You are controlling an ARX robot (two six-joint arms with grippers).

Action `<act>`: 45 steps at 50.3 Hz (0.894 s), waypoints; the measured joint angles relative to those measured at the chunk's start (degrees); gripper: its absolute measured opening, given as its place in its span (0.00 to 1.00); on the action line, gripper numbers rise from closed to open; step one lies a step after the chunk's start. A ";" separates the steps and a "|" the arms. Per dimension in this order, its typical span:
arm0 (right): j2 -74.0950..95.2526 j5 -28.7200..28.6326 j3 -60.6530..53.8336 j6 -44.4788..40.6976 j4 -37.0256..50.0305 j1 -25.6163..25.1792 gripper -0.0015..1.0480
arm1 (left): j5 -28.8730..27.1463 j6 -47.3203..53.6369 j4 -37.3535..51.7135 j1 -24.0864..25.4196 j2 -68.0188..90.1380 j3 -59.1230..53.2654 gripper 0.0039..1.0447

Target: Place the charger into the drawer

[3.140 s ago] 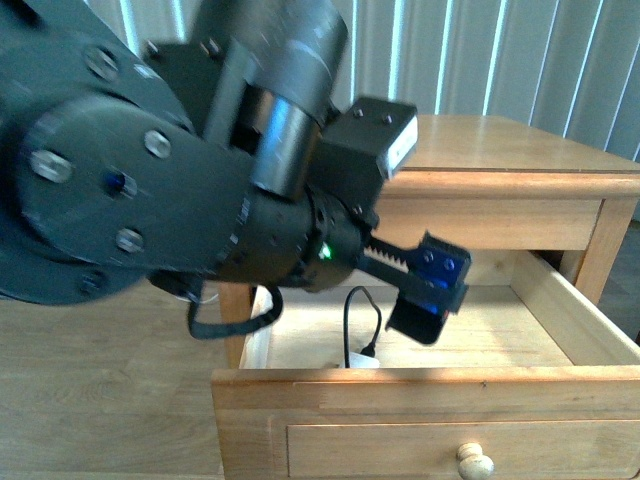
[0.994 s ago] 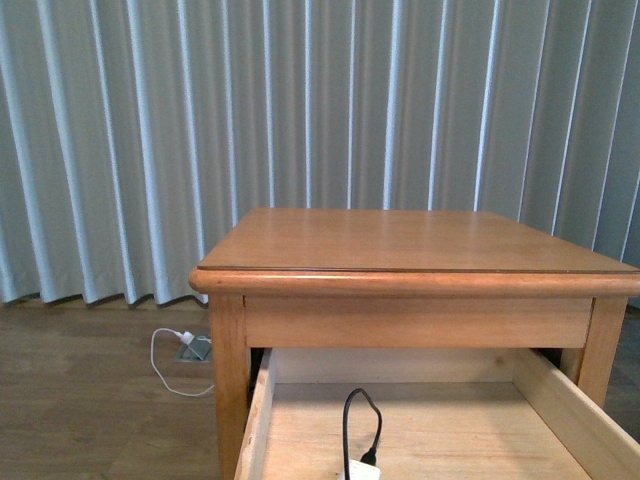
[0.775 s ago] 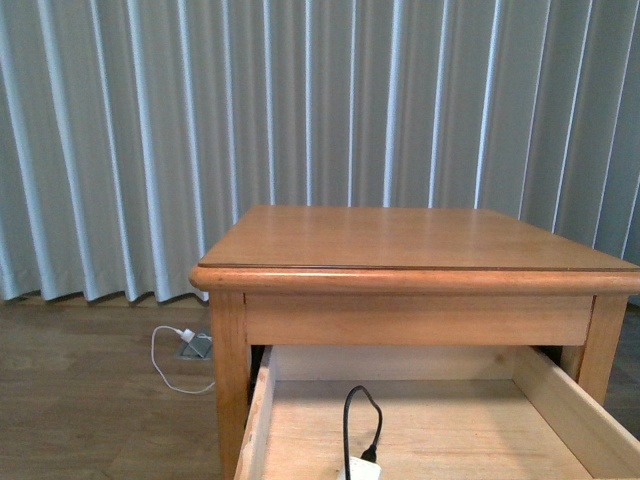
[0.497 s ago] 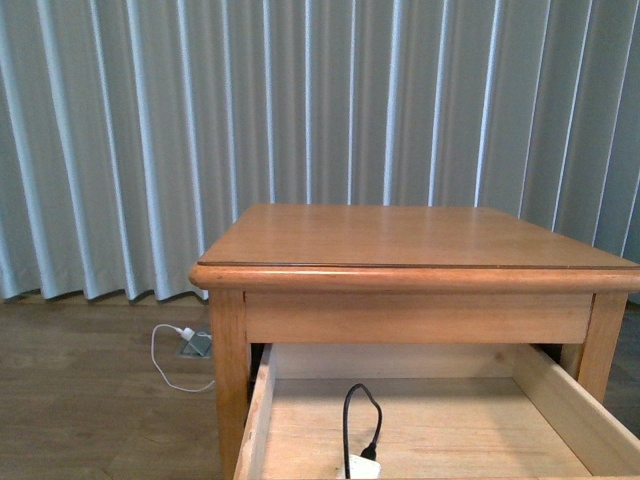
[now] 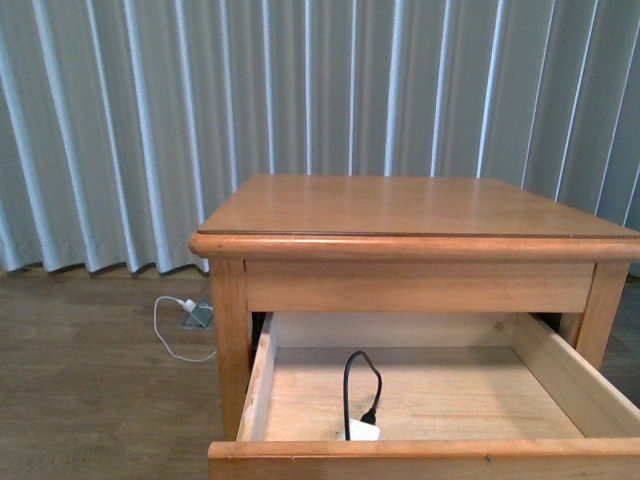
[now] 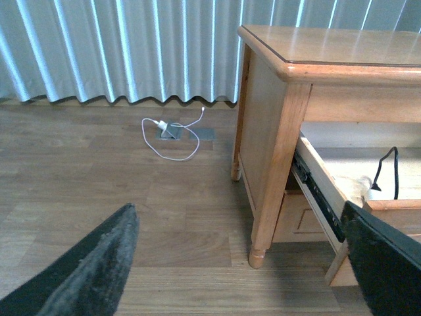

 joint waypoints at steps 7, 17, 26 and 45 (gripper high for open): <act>14.16 3.41 3.63 1.73 6.86 5.20 0.92 | -0.02 0.02 0.00 0.00 0.00 0.00 0.94; 28.28 7.10 8.13 4.72 15.58 10.80 0.92 | 0.00 0.04 0.00 0.00 0.00 0.00 0.94; 41.27 9.66 14.01 7.08 20.68 13.60 0.92 | 0.00 0.04 0.00 0.00 0.00 0.00 0.94; 59.12 14.78 24.74 8.20 31.80 13.31 0.92 | 0.00 0.02 0.00 0.00 0.00 0.00 0.94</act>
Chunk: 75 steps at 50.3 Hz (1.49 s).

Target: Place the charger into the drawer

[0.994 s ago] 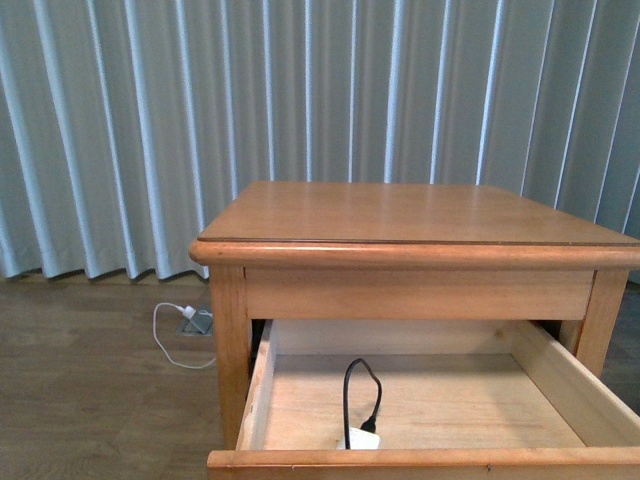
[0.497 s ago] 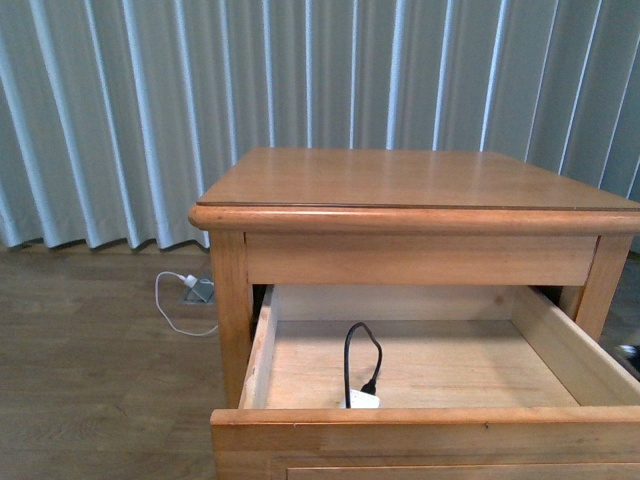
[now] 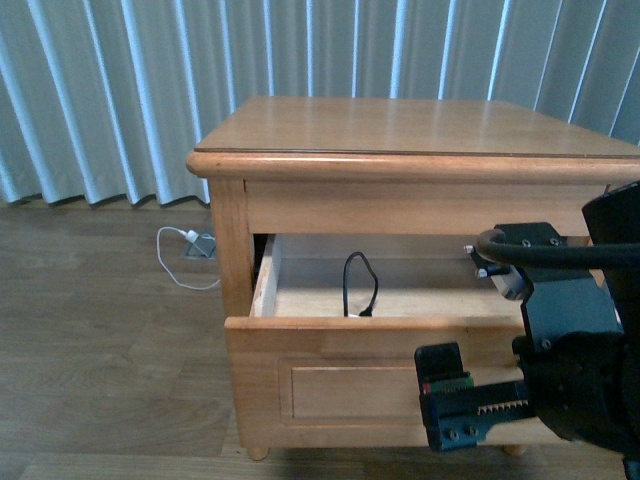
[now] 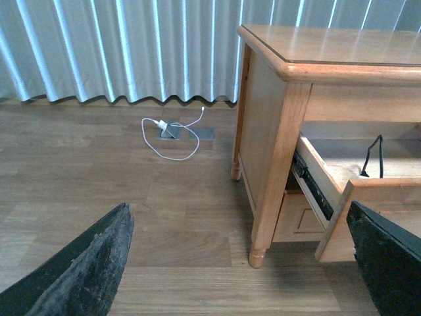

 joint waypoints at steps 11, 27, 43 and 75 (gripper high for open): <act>8.70 2.05 6.97 0.85 6.62 -2.75 0.92 | 0.00 0.02 0.00 0.00 0.00 0.00 0.94; 17.33 6.32 14.43 2.93 14.62 -4.74 0.92 | 0.00 0.00 0.00 0.00 0.00 0.00 0.94; 21.62 10.69 20.33 4.66 15.19 -5.14 0.92 | -0.02 0.00 0.00 0.00 0.00 -0.02 0.94; 25.73 14.82 24.48 6.93 16.17 -5.25 0.92 | 0.00 0.00 0.00 0.00 0.00 0.00 0.94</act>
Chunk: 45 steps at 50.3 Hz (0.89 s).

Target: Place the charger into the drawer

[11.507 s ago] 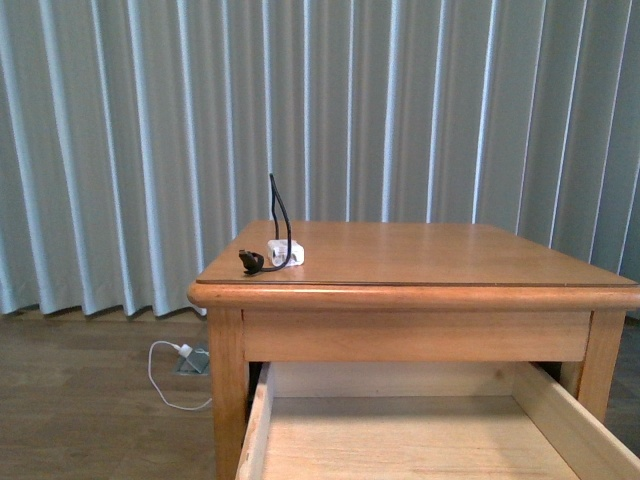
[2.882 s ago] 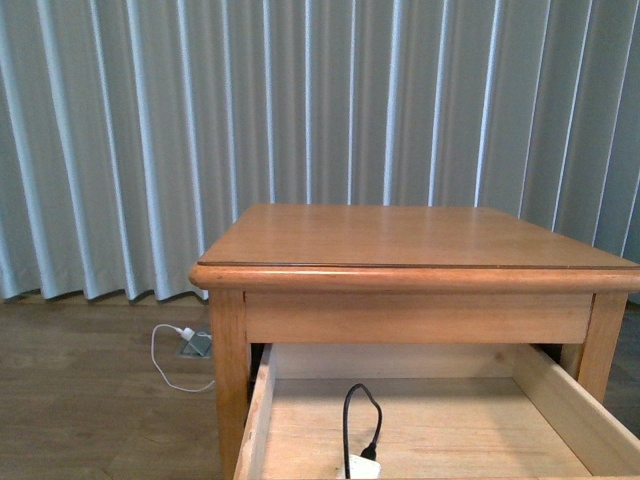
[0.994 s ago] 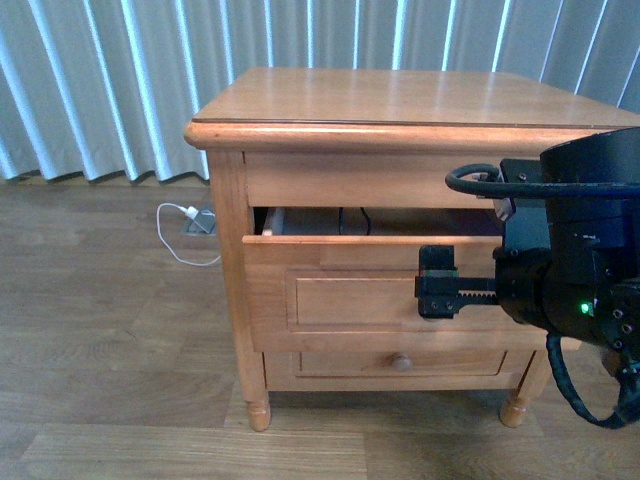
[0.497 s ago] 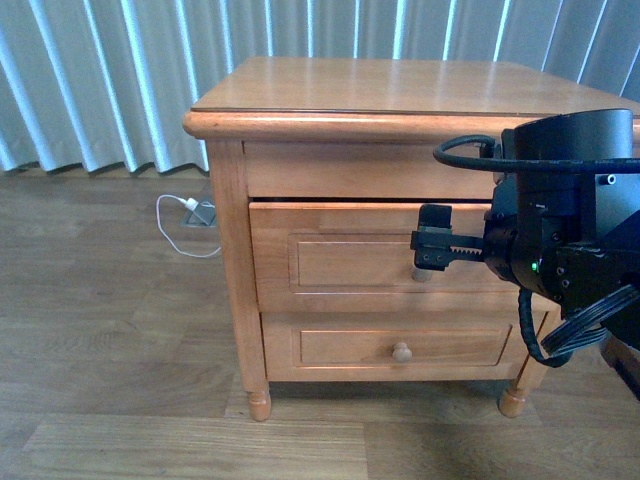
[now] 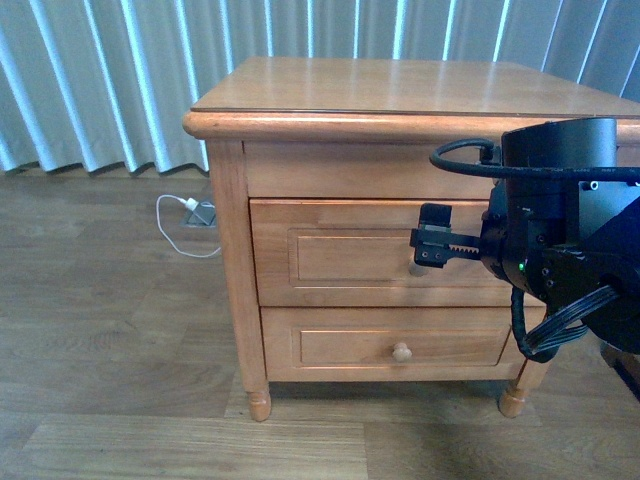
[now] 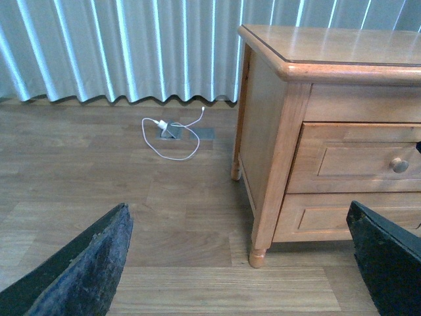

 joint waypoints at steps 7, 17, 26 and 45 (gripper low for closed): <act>0.79 2.40 0.39 0.44 1.22 0.66 0.92 | 0.00 0.00 0.00 0.00 0.00 0.00 0.94; 1.99 2.67 2.45 0.33 1.07 0.96 0.92 | 0.00 0.02 0.00 0.00 0.00 0.00 0.94; 3.08 2.49 4.50 0.22 -0.26 0.96 0.92 | -0.02 0.00 0.00 0.00 0.00 0.00 0.94; -0.33 -1.88 0.94 0.46 -0.02 0.13 0.92 | 0.00 0.02 0.00 0.00 0.00 0.00 0.94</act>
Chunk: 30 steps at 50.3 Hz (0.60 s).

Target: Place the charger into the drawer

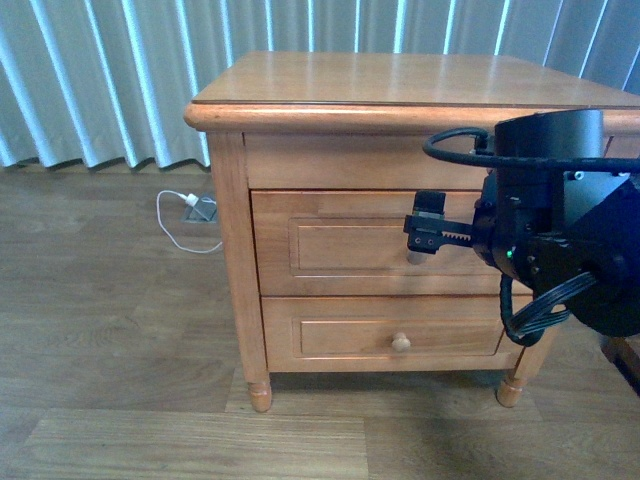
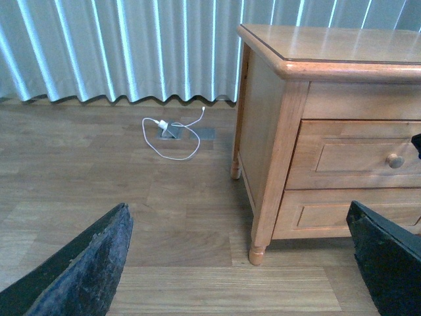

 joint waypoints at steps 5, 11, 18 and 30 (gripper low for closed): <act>-5.03 -2.45 -4.26 0.00 -1.11 -0.44 0.92 | 0.00 -0.02 0.00 0.00 0.00 0.00 0.94; -10.88 -5.95 -8.96 0.63 -5.79 -1.14 0.92 | 0.00 -0.02 0.00 0.00 0.00 0.00 0.94; -19.43 -9.86 -16.55 0.59 -10.05 -2.23 0.92 | 0.00 -0.02 0.00 0.00 0.00 0.00 0.94; -40.37 -13.49 -28.48 -0.22 -18.78 -5.55 0.92 | 0.00 -0.02 0.00 0.00 0.00 0.00 0.94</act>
